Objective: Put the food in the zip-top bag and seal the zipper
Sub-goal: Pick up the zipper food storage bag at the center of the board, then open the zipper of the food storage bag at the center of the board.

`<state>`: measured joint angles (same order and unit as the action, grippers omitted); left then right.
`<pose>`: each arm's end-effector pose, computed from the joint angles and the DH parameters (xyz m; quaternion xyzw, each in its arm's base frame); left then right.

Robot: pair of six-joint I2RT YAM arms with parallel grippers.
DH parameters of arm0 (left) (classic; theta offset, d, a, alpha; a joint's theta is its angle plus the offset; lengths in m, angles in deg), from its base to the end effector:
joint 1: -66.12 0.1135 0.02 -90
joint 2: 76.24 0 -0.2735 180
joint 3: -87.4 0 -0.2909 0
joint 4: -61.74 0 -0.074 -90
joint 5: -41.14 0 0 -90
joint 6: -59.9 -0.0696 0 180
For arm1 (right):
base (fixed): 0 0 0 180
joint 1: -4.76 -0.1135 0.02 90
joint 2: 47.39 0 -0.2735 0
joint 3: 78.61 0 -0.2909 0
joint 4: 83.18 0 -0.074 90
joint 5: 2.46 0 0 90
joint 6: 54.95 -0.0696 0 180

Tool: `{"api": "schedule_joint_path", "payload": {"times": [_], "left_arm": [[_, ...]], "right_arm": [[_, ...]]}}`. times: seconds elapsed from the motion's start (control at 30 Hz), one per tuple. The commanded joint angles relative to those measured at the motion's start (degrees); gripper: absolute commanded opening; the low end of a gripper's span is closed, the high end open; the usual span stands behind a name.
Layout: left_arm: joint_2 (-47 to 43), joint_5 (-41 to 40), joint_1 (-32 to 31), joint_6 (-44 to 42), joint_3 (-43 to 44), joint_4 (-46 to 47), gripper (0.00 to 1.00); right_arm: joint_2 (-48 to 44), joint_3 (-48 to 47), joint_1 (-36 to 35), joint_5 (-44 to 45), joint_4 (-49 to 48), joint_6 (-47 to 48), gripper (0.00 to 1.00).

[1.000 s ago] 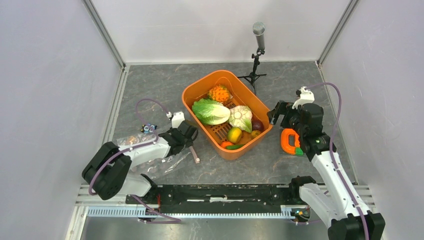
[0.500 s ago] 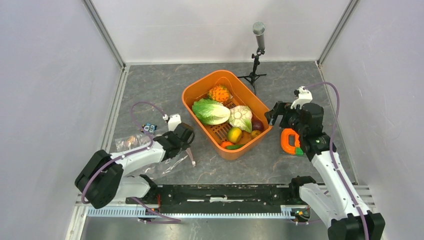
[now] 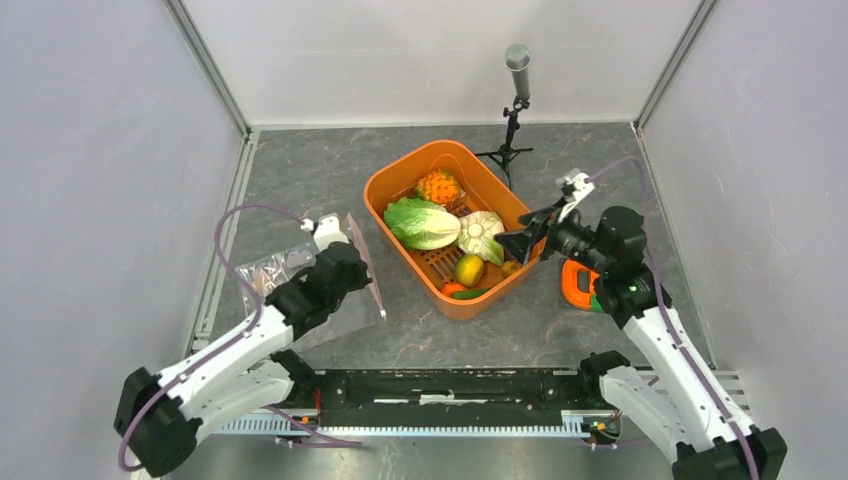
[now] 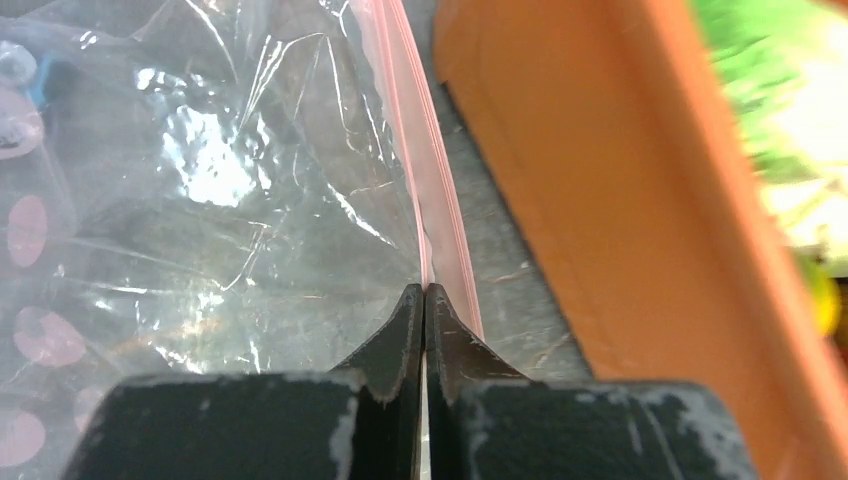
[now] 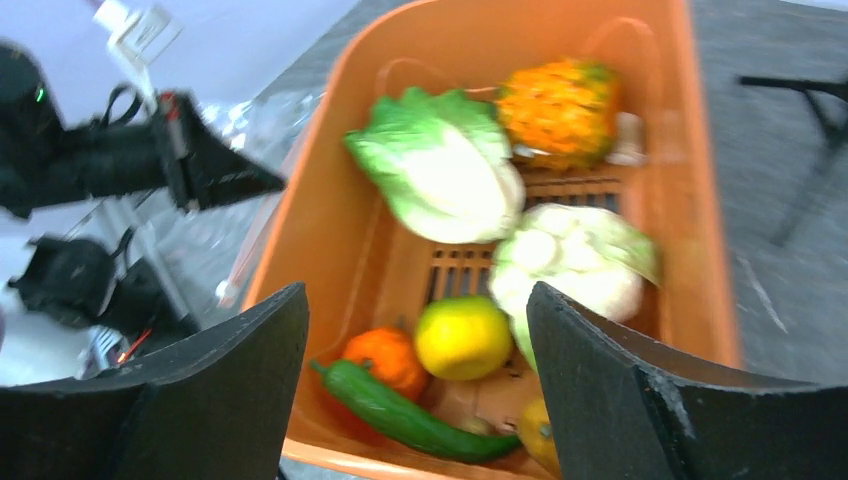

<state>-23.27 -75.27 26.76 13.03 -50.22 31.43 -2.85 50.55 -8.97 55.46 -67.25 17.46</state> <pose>0.2085 -0.1310 0.1891 -0.1240 0.8819 -0.1104 0.4411 0.2295 0.0941 0.3150 -0.1535 0.7398 0.3706 0.5401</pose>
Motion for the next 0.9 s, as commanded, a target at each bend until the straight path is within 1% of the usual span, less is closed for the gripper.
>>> {"api": "schedule_joint_path", "payload": {"times": [0.0,0.07,0.13,0.2,0.23,0.3,0.4,0.47,0.53,0.6,0.63,0.73,0.8,0.87], "left_arm": [[-5.5,0.2,-0.2,-3.8,5.1,-3.9,0.02],[-7.4,1.0,-0.2,-4.5,6.0,-5.3,0.02],[-9.2,2.6,-0.2,-5.4,6.5,-5.9,0.02],[-10.4,3.7,-0.2,-5.4,7.3,-7.2,0.02],[-10.9,4.4,-0.2,-5.4,7.6,-7.8,0.02],[-11.4,5.3,-0.2,-5.3,8.4,-8.8,0.02],[-11.6,6.5,-0.2,-5.3,9.9,-10.7,0.02],[-11.7,7.4,-0.2,-5.3,10.8,-11.8,0.02],[-12.4,9.0,-0.2,-5.6,10.8,-11.9,0.02],[-13.3,10.3,-0.2,-5.6,10.5,-12.0,0.02],[-14.1,10.8,-0.2,-5.5,10.4,-12.3,0.02],[-16.9,12.4,-0.2,-5.2,10.1,-12.9,0.02],[-18.4,12.6,-0.2,-4.8,10.3,-13.8,0.02],[-19.7,12.9,-0.2,-5.0,10.5,-14.5,0.02]], "right_arm": [[3.6,-5.2,-9.3,-1.1,-3.6,1.9,0.82],[5.9,-6.5,-13.9,2.1,-3.6,2.0,0.76],[7.6,-7.1,-18.6,5.6,-5.4,2.2,0.74],[9.4,-7.7,-23.7,11.2,-6.1,2.3,0.71],[11.0,-8.6,-25.8,13.1,-5.9,2.8,0.71],[14.5,-11.6,-30.5,15.8,-4.7,3.9,0.67],[19.3,-14.1,-36.9,22.6,-5.9,3.3,0.63],[22.1,-14.8,-39.9,24.7,-8.4,3.0,0.63],[25.5,-15.1,-41.8,25.2,-11.8,2.3,0.63],[29.3,-18.4,-42.8,26.8,-10.8,-0.6,0.62],[30.9,-19.8,-43.5,26.4,-11.2,-0.5,0.62],[34.8,-22.9,-46.3,30.1,-11.6,0.1,0.54],[36.3,-23.1,-47.1,31.6,-13.6,-1.5,0.54],[38.6,-23.7,-47.2,31.1,-14.7,-2.7,0.54]]}}
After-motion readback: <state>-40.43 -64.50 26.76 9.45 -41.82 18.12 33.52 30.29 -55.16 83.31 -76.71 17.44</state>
